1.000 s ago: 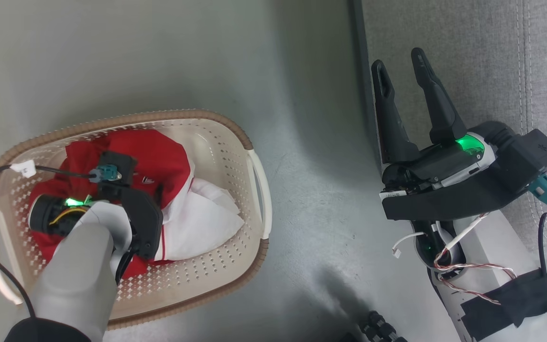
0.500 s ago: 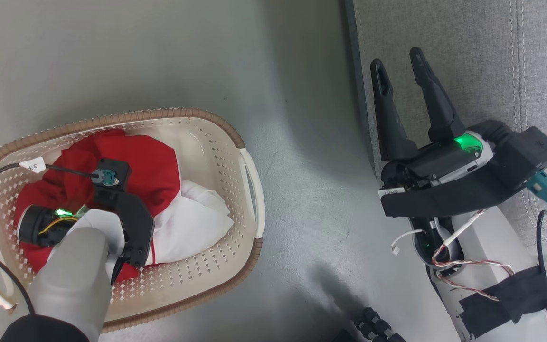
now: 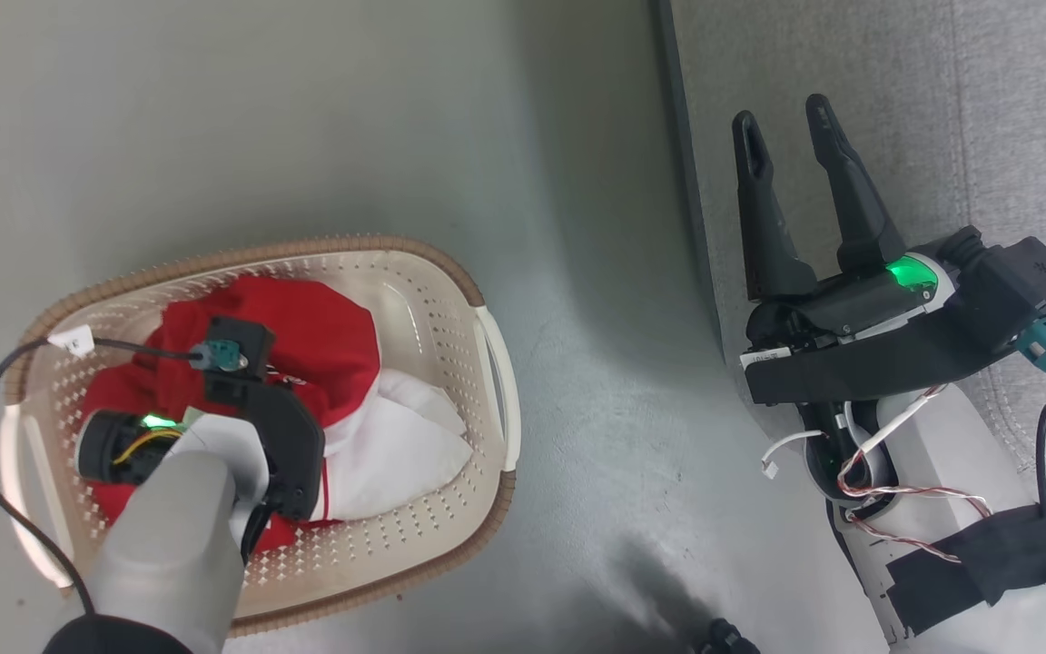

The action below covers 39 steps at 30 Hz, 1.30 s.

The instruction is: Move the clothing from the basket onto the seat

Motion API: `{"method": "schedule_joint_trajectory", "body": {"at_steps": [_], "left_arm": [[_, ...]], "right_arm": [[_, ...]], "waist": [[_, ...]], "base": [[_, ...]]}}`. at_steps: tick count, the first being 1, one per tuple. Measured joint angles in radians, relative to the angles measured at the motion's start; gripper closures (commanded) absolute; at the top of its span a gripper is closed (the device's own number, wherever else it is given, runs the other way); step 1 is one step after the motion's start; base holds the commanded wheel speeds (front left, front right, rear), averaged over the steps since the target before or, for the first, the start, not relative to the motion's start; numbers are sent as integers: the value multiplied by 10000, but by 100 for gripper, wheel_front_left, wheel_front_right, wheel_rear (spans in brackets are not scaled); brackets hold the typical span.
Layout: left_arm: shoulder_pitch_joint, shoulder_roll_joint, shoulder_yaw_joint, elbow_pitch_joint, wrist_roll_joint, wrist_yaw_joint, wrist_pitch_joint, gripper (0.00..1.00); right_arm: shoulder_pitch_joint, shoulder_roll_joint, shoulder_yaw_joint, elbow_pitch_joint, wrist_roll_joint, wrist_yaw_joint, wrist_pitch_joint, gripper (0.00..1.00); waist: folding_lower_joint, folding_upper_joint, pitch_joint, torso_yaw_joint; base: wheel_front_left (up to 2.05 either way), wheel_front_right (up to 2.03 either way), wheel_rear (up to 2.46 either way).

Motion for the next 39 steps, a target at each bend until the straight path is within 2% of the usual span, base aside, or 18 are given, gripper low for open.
{"method": "schedule_joint_trajectory", "body": {"at_steps": [15, 23, 39], "left_arm": [[1027, -403, -35, -587, -675, -142, -1756, 100], [1703, -451, -481, -1227, -989, -142, -2355, 100], [3013, -454, -1544, -3317, -2646, -142, -3133, 100]], "right_arm": [[411, -332, -604, 857, 21, 12, 2, 0], [749, -489, -650, 1133, 58, 12, 0, 0], [2080, -872, -376, 1576, 673, 12, 2, 0]], "waist": [[-1, -1, -1873, 540], [-2, -1, -2876, 895], [-2, -1, -5259, 1712]], "base": [[0, 0, 0], [0, 0, 0], [0, 0, 0]]}}
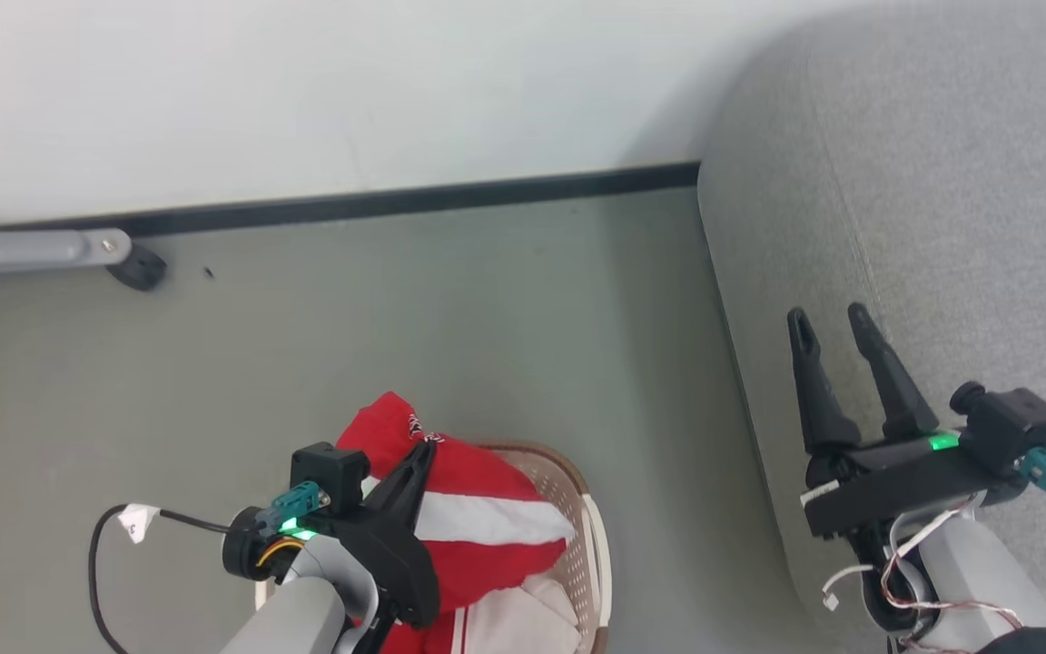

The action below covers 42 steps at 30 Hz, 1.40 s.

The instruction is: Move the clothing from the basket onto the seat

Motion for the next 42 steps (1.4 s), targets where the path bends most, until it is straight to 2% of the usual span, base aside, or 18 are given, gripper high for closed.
{"method": "schedule_joint_trajectory", "body": {"at_steps": [12, 22, 30, 42], "left_arm": [[570, 485, -525, -2201, -1229, 0, -165, 100], [709, 984, -721, -3605, -1432, 0, -174, 100], [709, 1220, -951, -4257, -1743, 0, -96, 100], [659, 1030, -1764, -4982, -1760, 0, 286, 100]], "right_arm": [[1199, -383, 798, -75, 652, 0, 0, 0], [1459, -761, 1964, -558, 1072, 0, 0, 0], [1197, -1354, 3739, -696, 1233, 0, 221, 0], [-490, -1902, 6295, -286, 1471, 2, 940, 0]], "waist": [[0, 0, -1768, 534], [1, 0, -2595, 902], [2, 2, -2683, 1015], [2, 1, -2672, 1449]], "base": [[0, 0, 0], [0, 0, 0], [0, 0, 0], [0, 0, 0]]}}
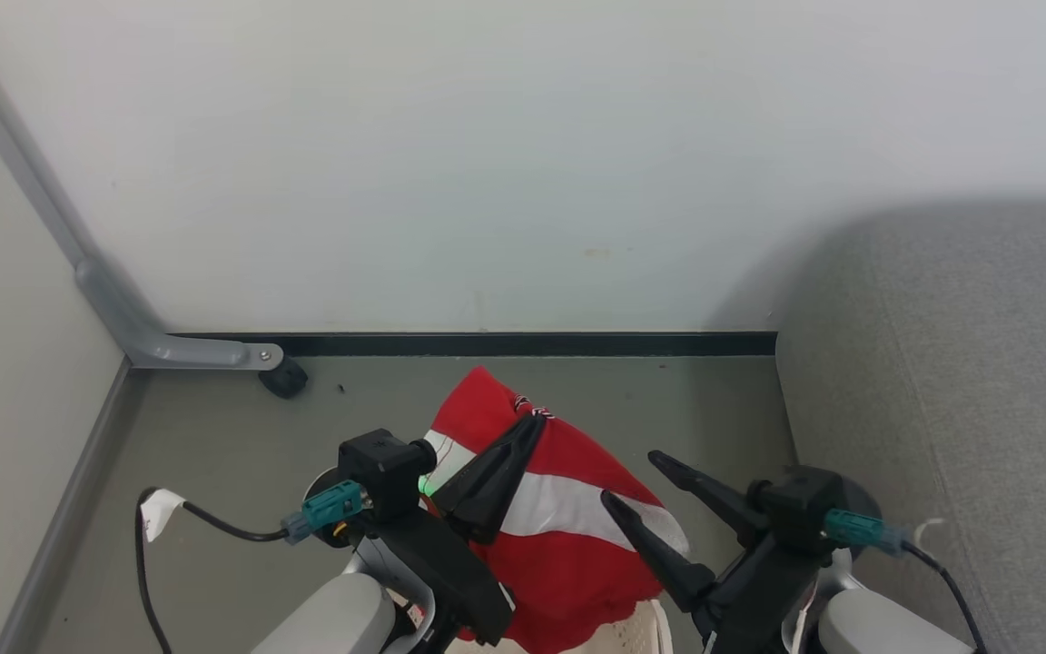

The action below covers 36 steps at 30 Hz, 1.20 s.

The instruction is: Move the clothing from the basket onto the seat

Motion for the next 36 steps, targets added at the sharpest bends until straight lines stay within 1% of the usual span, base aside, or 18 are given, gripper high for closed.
{"method": "schedule_joint_trajectory", "body": {"at_steps": [3, 12, 16, 19, 20, 21, 25, 28, 33, 36], "left_arm": [[-29, -71, -155, -130, -12, 0, 84, 100], [-230, -151, -685, -458, -84, 0, 372, 100], [-278, -207, -934, -529, -150, 0, 435, 100], [-374, -238, -1034, -541, -176, 0, 485, 100], [-404, -240, -1041, -543, -180, 0, 493, 100], [-407, -232, -1043, -541, -194, 0, 493, 100], [-404, -140, -986, -518, -228, 0, 491, 100], [-404, -96, -936, -487, -267, 0, 489, 100], [-387, 29, -788, -337, -293, 0, 458, 100], [-355, 245, -610, -163, -474, 10, 355, 100]], "right_arm": [[-369, -46, 589, 232, 140, 0, 174, 0], [-1238, -23, 1795, 1233, 777, 0, 663, 0], [-1605, 146, 2395, 1572, 1005, 0, 740, 0], [-1925, 405, 2786, 1737, 1114, 0, 736, 0], [-2034, 487, 2876, 1820, 1179, 0, 732, 55], [-2110, 558, 2922, 1883, 1243, 0, 725, 100], [-2338, 784, 3037, 2203, 1486, 0, 543, 100], [-2396, 788, 3047, 2341, 1659, 0, 424, 100], [-2397, 769, 2938, 2727, 1973, 0, -69, 100], [-2397, 777, 2871, 2855, 2084, 2, -341, 100]], "waist": [[0, 0, 18, 161], [0, 0, 97, 662], [0, 0, 128, 881], [0, 0, 145, 1041], [0, 0, 150, 1091], [0, 0, 153, 1135], [1, 0, 170, 1229], [0, 0, 170, 1233], [0, 0, 149, 1184], [0, 0, 109, 1091]], "base": [[0, 0, 0], [0, 0, 0], [0, 0, 0], [0, 0, 0], [0, 0, 0], [0, 0, 0], [0, 0, 0], [0, 0, 0], [0, 0, 0], [0, 0, 0]]}}
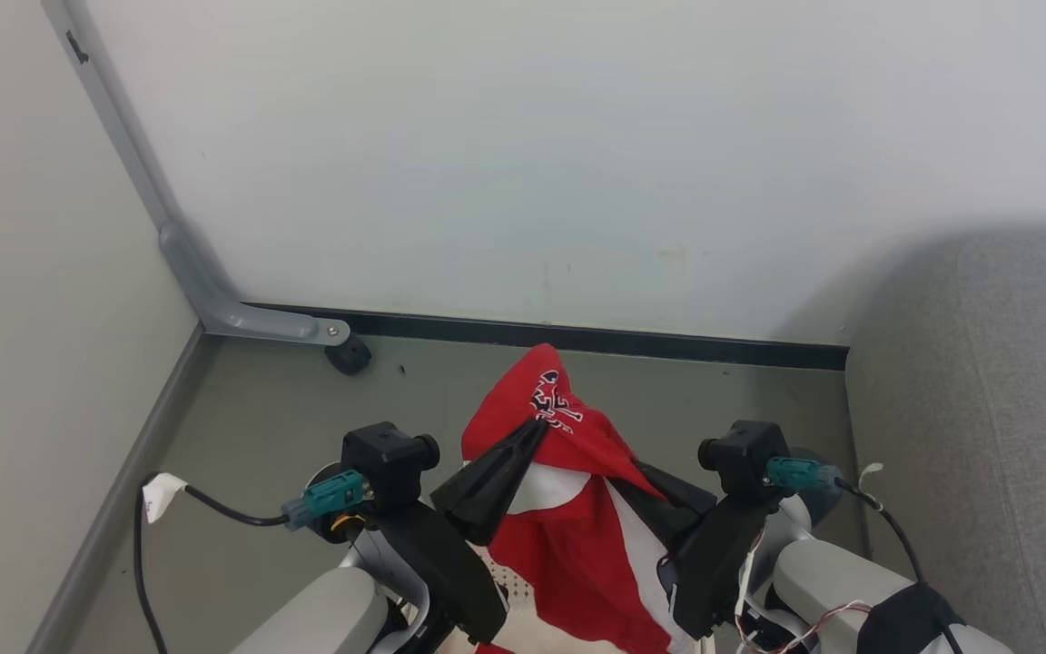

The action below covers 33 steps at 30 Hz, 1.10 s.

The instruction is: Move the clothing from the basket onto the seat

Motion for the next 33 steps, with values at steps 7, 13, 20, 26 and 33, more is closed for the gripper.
{"method": "schedule_joint_trajectory", "body": {"at_steps": [7, 13, 20, 26, 33], "left_arm": [[376, 123, 50, 67, -67, 23, -96, 100], [417, -21, 35, 15, -115, 92, -117, 0], [505, 180, 50, -330, -105, 192, -205, 0], [776, 489, 4, -621, 98, 194, -376, 0], [825, 640, -48, -959, 424, 198, -539, 0]], "right_arm": [[31, -65, -372, 69, 439, 10, -355, 100], [110, -199, -767, 73, 598, 10, -445, 100], [302, -617, -1317, 151, 665, 10, -512, 100], [448, -755, -2010, -332, 662, -6, -512, 100], [527, -1254, -2729, -1175, 316, -267, -516, 100]], "waist": [[0, 0, -146, -340], [0, 0, -231, -601], [0, 0, -274, -906], [0, 0, -227, -1276], [0, 0, -184, -1861]], "base": [[0, 0, 0], [0, 0, 0], [0, 0, 0], [0, 0, 0], [0, 0, 0]]}}
